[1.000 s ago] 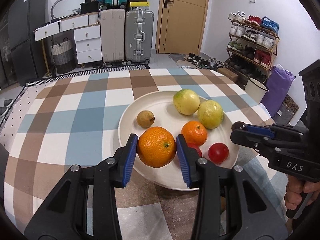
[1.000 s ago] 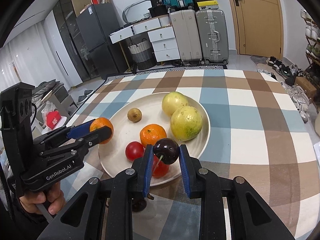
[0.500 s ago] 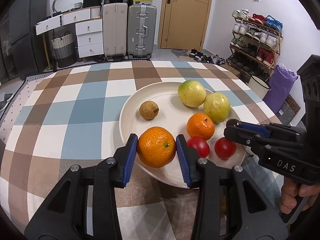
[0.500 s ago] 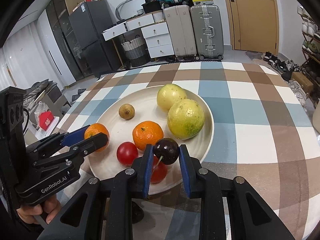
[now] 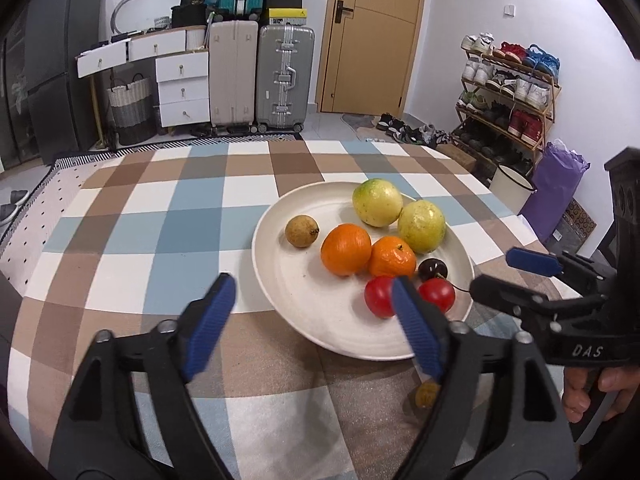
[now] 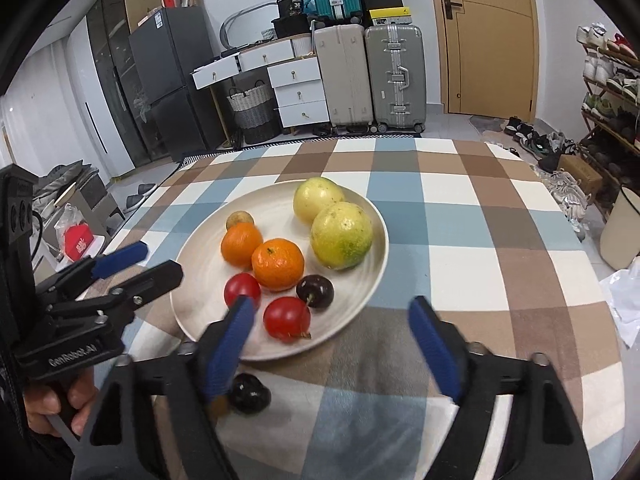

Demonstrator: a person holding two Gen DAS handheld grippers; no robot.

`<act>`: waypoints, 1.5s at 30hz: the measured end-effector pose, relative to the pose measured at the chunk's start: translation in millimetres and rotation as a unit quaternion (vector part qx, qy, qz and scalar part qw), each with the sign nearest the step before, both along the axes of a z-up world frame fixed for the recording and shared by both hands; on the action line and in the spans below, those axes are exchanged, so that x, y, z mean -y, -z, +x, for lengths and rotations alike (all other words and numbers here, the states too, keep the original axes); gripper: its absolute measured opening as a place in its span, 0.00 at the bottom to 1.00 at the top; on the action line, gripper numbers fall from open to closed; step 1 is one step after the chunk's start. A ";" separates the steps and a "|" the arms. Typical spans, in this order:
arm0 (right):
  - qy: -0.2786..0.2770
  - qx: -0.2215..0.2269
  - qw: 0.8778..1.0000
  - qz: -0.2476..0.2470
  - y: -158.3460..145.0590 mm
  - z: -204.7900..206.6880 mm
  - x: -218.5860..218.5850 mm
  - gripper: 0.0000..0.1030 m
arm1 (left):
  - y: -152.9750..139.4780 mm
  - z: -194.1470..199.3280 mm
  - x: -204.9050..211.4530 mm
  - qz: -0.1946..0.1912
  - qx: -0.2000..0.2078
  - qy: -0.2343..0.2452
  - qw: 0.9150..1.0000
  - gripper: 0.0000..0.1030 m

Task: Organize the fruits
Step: 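Grasp the second dark plum with the right tool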

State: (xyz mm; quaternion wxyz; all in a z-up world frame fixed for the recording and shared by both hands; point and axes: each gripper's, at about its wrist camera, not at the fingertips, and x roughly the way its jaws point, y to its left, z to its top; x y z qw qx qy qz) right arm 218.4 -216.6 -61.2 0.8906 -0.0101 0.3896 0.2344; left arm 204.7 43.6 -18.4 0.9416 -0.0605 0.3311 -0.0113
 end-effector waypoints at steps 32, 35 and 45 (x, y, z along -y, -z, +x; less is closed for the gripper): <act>-0.038 -0.028 0.996 -0.078 25.4 -44.8 -7.9 0.98 | 1.3 -52.7 8.1 0.002 -0.008 0.015 1.000 0.99; -0.046 -0.027 0.994 -0.092 29.3 -45.5 -15.2 0.98 | 1.7 -52.7 8.2 0.004 -0.007 0.014 1.000 0.99; -0.050 -0.029 0.992 -0.112 37.3 -37.6 -30.7 0.98 | 7.4 -48.5 5.1 0.006 -0.018 0.009 1.000 0.99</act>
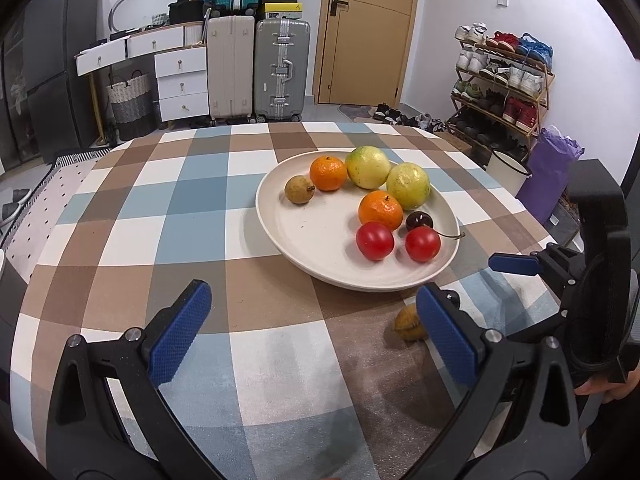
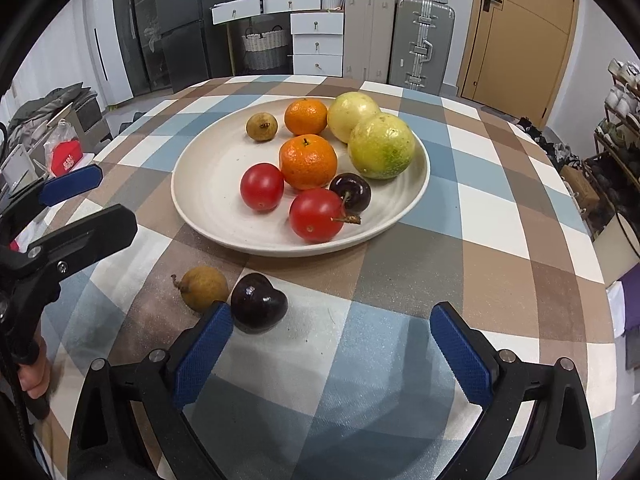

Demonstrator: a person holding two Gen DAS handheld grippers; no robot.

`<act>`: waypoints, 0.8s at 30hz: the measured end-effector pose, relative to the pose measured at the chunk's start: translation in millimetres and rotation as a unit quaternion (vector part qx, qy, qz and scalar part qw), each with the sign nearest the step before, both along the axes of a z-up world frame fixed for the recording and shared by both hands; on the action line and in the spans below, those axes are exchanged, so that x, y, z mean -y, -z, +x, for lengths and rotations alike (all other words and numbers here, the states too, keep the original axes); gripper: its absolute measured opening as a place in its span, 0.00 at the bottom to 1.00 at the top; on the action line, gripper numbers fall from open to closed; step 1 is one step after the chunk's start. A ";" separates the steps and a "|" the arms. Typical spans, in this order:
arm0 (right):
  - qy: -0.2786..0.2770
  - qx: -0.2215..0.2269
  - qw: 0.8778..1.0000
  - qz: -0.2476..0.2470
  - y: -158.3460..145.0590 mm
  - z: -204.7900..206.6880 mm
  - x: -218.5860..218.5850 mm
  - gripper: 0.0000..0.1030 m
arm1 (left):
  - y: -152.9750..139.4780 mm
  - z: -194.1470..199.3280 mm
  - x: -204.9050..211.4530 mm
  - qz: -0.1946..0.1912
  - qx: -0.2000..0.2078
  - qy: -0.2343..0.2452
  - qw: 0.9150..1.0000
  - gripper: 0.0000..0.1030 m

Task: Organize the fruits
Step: 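Grasp the second dark plum with the right tool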

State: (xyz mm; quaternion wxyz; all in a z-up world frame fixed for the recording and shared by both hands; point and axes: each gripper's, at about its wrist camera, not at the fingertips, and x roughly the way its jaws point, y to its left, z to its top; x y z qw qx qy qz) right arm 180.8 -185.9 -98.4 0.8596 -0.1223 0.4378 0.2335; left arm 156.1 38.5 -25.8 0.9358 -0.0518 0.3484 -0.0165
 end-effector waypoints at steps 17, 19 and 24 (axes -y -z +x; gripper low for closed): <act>-0.054 -0.006 0.998 0.032 -3.5 -14.8 -12.2 0.27 | 6.8 4.5 -5.5 -0.005 -0.011 -0.009 1.000 0.99; -0.056 -0.009 0.998 0.043 -4.8 -16.2 -9.7 0.27 | 8.1 5.3 -4.8 -0.004 -0.014 -0.008 1.000 0.99; -0.040 -0.007 0.996 0.076 -12.9 -19.9 4.5 0.27 | 10.6 7.6 -1.0 -0.005 -0.019 0.002 1.000 0.99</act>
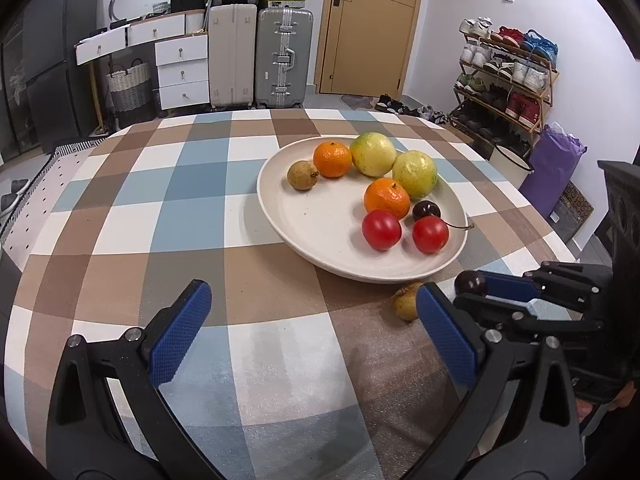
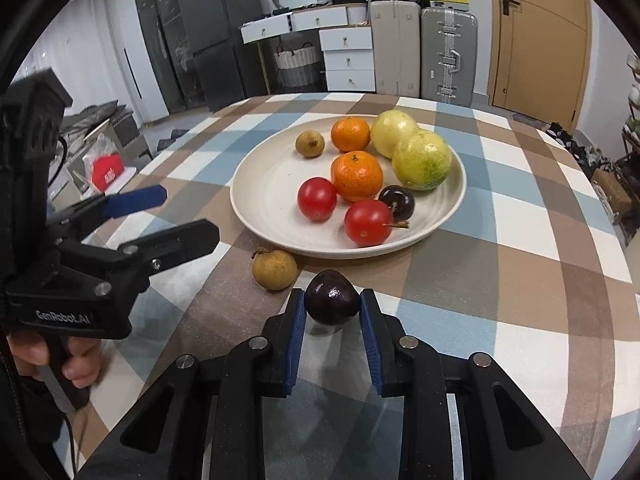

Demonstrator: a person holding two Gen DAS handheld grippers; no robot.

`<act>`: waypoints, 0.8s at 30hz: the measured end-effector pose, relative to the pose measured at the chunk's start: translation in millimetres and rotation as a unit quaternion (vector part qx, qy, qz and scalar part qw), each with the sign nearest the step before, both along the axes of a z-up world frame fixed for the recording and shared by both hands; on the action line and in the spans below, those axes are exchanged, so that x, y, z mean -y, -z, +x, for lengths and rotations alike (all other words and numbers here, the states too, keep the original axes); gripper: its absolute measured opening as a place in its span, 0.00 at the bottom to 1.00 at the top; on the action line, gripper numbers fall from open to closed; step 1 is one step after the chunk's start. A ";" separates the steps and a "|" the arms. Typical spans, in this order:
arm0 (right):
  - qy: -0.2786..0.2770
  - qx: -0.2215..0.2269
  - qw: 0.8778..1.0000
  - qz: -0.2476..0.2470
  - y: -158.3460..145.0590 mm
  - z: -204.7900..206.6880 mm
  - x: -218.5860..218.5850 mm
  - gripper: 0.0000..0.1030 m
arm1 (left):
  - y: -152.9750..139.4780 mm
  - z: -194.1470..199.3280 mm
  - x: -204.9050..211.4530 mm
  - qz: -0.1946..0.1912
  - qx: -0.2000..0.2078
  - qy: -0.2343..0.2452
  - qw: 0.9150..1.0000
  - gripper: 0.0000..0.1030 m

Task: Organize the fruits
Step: 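Grasp the second dark plum with the right tool, then grasp the brown kiwi with the left tool while the right tool holds the plum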

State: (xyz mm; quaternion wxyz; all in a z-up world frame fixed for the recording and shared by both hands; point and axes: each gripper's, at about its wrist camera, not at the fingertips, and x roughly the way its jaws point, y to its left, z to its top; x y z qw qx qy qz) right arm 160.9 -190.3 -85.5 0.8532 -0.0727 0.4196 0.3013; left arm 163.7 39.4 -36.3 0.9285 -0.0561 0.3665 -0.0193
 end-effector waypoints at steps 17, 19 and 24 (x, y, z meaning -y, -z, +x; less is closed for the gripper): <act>0.025 0.010 0.999 0.033 -17.6 -15.2 34.9 0.27 | 20.1 25.2 33.0 -0.058 -0.069 0.070 0.993 0.81; 0.027 0.010 0.999 0.035 -18.1 -15.8 36.4 0.27 | 22.3 29.0 37.1 -0.059 -0.072 0.074 0.993 0.74; 0.029 0.009 0.999 0.037 -18.7 -15.9 38.4 0.27 | 24.1 30.3 47.7 -0.052 -0.073 0.105 0.990 0.32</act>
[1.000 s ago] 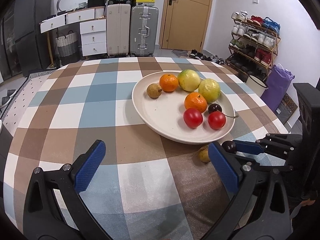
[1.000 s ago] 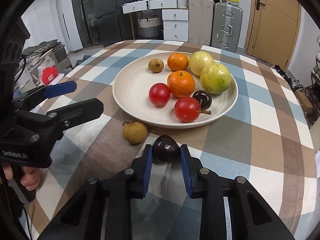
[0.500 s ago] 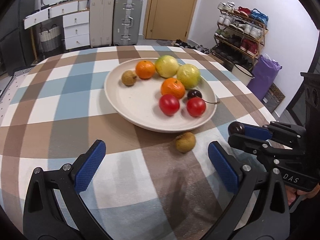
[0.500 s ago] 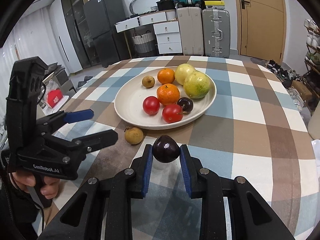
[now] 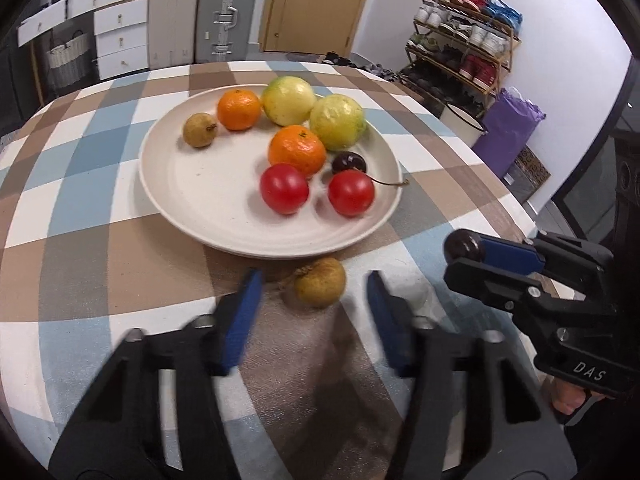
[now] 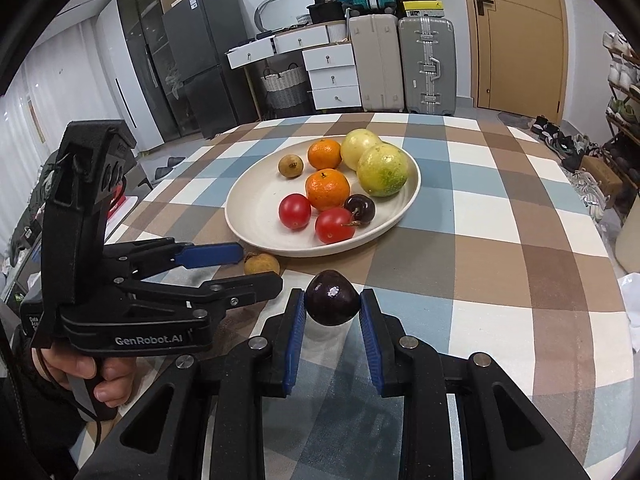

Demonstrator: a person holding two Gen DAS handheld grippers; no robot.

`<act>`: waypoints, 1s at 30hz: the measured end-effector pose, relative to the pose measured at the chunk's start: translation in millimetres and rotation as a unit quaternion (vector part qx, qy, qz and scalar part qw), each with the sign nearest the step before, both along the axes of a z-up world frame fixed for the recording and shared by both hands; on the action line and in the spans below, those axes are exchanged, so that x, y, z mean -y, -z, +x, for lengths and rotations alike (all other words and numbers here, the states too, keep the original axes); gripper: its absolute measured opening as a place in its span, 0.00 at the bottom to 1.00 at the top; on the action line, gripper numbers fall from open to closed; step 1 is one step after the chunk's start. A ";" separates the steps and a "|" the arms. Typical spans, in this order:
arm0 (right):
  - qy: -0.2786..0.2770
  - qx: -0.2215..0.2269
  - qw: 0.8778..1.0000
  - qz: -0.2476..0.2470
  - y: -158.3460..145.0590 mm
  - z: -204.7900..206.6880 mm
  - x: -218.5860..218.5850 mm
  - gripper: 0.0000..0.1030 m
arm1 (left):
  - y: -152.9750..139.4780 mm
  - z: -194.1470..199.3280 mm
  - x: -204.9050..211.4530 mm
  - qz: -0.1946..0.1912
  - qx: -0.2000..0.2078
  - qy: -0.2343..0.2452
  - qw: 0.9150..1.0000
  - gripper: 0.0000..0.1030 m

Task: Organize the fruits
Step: 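Grasp the brown kiwi with the left tool while the right tool holds the plum, then lower the plum onto the plate with the right tool while the left tool lowers the kiwi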

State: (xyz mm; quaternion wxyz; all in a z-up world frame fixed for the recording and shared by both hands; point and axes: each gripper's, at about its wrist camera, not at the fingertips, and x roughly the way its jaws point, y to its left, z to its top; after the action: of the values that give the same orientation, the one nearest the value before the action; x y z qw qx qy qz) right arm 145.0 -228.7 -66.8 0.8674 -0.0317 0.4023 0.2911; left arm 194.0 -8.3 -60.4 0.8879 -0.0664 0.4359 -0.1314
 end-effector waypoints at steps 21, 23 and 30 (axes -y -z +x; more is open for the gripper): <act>-0.040 0.065 0.997 0.002 -101.3 -11.3 -5.1 0.27 | -100.5 -61.0 -21.8 0.007 0.110 -0.005 0.994 0.24; -0.042 0.070 0.997 0.003 -114.1 -8.4 -5.1 0.27 | -113.5 -64.5 -30.3 0.010 0.119 -0.015 0.993 0.24; -0.045 0.060 0.997 0.005 -126.6 6.0 -8.5 0.27 | -136.7 -63.4 -59.2 0.011 0.129 -0.052 0.990 0.24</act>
State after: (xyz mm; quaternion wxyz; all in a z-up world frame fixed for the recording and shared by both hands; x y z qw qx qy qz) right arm 151.1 -220.3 59.8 0.8762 -0.0623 0.3463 0.3294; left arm 130.6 50.9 76.4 0.9430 -0.0612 0.3151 -0.0880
